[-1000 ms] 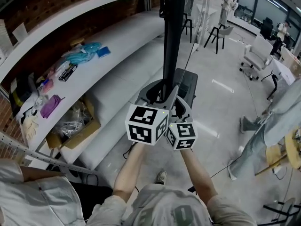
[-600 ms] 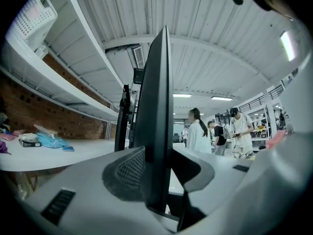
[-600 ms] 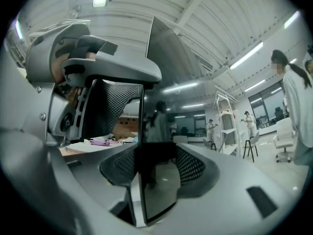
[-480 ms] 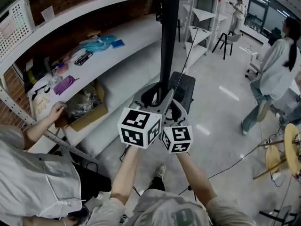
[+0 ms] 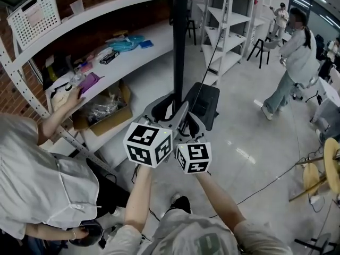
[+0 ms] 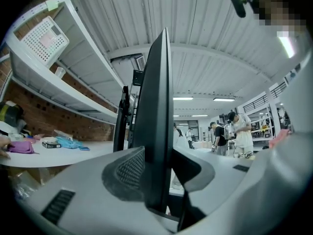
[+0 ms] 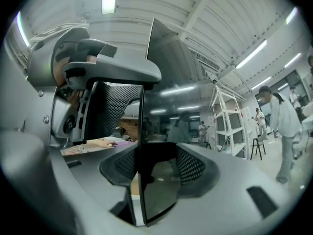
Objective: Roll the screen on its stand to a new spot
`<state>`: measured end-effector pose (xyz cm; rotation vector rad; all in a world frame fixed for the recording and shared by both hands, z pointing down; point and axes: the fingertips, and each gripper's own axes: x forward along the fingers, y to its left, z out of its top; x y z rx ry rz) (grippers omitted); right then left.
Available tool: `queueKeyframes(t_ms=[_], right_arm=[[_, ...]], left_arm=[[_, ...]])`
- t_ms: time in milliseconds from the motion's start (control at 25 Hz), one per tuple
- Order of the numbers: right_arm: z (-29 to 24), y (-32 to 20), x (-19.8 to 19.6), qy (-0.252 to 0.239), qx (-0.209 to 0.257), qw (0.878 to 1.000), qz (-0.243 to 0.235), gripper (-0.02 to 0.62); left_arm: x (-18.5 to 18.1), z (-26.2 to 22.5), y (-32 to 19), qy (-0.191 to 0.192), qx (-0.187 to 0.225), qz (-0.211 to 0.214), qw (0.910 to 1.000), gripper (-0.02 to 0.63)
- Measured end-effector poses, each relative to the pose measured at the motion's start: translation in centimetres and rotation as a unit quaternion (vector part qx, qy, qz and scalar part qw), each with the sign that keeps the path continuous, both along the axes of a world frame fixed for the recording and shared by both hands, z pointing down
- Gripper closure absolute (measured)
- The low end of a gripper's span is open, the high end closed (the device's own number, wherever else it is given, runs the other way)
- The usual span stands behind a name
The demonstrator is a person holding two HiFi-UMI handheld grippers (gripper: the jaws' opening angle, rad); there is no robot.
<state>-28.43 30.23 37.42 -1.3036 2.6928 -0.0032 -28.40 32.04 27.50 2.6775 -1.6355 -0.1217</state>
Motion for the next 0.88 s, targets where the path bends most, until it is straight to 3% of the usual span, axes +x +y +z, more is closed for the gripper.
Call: queueKeyframes(t_ms=[880], right_arm=[[-0.3, 8.1, -6.4, 0.003, -0.003, 1.0, -0.014, 0.376]], left_arm=[[-6.4, -0.2, 8.0, -0.005, -0.003, -0.009, 0.9999, 0.43]])
